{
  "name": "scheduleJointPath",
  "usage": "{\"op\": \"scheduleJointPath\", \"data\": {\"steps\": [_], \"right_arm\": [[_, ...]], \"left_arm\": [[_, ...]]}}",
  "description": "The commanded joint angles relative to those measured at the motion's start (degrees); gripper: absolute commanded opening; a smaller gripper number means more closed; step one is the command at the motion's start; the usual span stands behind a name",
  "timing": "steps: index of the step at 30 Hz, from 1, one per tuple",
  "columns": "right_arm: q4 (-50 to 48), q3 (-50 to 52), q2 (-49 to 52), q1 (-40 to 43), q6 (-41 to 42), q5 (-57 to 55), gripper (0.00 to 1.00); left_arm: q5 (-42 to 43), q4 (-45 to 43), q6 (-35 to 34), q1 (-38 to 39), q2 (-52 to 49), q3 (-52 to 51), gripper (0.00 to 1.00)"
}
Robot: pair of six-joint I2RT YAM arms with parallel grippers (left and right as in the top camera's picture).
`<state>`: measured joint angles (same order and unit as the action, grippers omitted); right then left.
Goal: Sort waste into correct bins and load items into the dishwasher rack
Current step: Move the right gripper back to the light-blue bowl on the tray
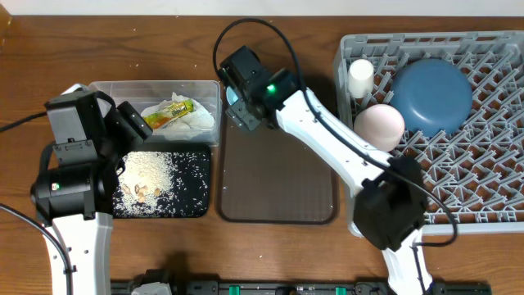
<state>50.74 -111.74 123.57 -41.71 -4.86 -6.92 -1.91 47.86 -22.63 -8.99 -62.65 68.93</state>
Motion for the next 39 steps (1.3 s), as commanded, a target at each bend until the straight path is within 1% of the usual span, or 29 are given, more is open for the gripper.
{"op": "scheduleJointPath", "data": {"steps": [1, 3, 5, 6, 7, 8, 9, 12, 13, 17, 21, 24, 27, 29, 34, 39], "right_arm": [[-1.95, -0.57, 2.51, 0.28, -8.11, 5.79, 0.74], [-3.19, -0.57, 3.5, 0.55, -10.82, 8.04, 0.7], [-4.31, -0.55, 4.28, 0.85, -10.88, 8.07, 0.68], [-4.81, -0.55, 4.9, 1.09, -10.91, 8.07, 0.64], [-5.18, -0.55, 5.03, 1.4, -10.97, 8.09, 0.56], [-5.68, -0.55, 5.75, 1.88, -11.08, 8.33, 0.42], [-6.12, -0.55, 5.95, 2.27, -11.08, 8.55, 0.32], [-6.62, -0.55, 7.02, 3.61, -11.1, 10.01, 0.22], [-6.64, -0.52, 7.37, 4.15, -11.08, 10.78, 0.21], [-6.97, -0.55, 8.26, 6.03, -11.21, 15.89, 0.24], [-8.11, -0.55, 9.25, 7.37, -13.68, 21.75, 0.28], [-7.93, -0.52, 9.57, 7.63, -13.9, 21.79, 0.3], [-7.67, -0.52, 9.75, 7.61, -15.56, 21.86, 0.31], [-7.72, -0.26, 9.84, 7.32, -16.55, 22.1, 0.33], [-7.69, 1.27, 9.86, 6.8, -18.58, 21.92, 0.33], [-7.91, 2.16, 10.27, 6.91, -18.58, 21.75, 0.34]], "left_arm": [[-0.7, 0.13, 0.33, -0.31, -0.22, 0.63, 0.88], [-0.68, 0.13, 0.33, -0.31, -0.22, 0.63, 0.88], [-0.7, 0.11, 0.33, -0.31, -0.22, 0.63, 0.88], [-0.7, 0.13, 0.33, -0.31, -0.22, 0.63, 0.88], [-0.7, 0.11, 0.33, -0.31, -0.22, 0.63, 0.88], [-0.7, 0.13, 0.33, -0.31, -0.22, 0.63, 0.88], [-0.68, 0.11, 0.33, -0.31, -0.22, 0.63, 0.88], [-0.7, 0.11, 0.33, -0.31, -0.22, 0.63, 0.88], [-0.68, 0.11, 0.33, -0.31, -0.22, 0.63, 0.88], [-0.7, 0.11, 0.33, -0.31, -0.22, 0.63, 0.88], [-0.7, 0.13, 0.33, -0.31, -0.22, 0.63, 0.88], [-0.7, 0.13, 0.33, -0.31, -0.22, 0.63, 0.88], [-0.7, 0.13, 0.33, -0.31, -0.22, 0.63, 0.88], [-0.7, 0.11, 0.33, -0.31, -0.22, 0.63, 0.88], [-0.7, 0.13, 0.33, -0.31, -0.22, 0.63, 0.88], [-0.7, 0.13, 0.33, -0.31, -0.22, 0.63, 0.88]]}}
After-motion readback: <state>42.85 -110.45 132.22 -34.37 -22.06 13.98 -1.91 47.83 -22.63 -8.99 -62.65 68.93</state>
